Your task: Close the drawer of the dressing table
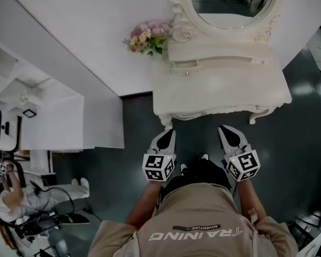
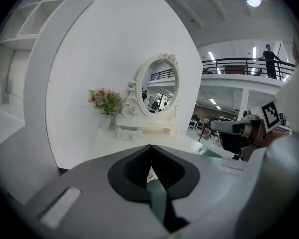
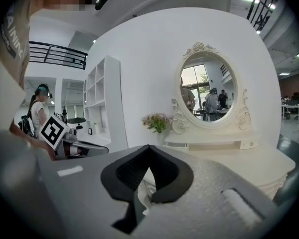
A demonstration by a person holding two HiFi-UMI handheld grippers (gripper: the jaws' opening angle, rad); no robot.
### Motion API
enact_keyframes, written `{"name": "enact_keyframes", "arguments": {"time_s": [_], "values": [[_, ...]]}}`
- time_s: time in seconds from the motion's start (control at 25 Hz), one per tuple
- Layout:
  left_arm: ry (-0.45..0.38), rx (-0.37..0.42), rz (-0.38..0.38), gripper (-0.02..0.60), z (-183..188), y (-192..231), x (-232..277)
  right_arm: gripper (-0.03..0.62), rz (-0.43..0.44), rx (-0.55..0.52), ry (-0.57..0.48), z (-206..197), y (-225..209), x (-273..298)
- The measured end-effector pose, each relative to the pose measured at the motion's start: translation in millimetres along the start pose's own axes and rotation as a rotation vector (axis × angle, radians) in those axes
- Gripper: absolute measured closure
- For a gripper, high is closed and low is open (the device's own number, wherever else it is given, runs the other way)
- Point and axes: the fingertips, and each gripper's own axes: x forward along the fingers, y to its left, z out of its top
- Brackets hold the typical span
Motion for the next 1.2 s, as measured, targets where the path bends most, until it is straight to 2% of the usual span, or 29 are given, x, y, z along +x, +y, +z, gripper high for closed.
{"name": "enact_keyframes", "arguments": {"time_s": [0.24,0.4,0.6,0.84,1.2], "values": [[0.024,-0.007,-0.018,0.565,-5.1,1.4,16.0,0.592,0.009,0.019,0.036,-9.6,-7.7,13.0],[0.024,0.001,0.026,0.565,4.9,16.9,21.9,0.592,0.05,0.021,0.034,-8.8,-8.2,34.5],[0.021,0.016,0.073,0.565,34.9,33.8,40.9,0.592,0.095,0.014,0.0,16.1,-29.2,70.8],[-0.004,0.06,0.108,0.565,77.3,45.5,82.8,0.592,0.135,-0.081,-0.027,34.1,-62.5,110.7],[-0.032,0.085,0.125,0.565,119.2,41.3,144.7,0.592,0.177,-0.071,-0.034,55.8,-118.6,154.4]]}}
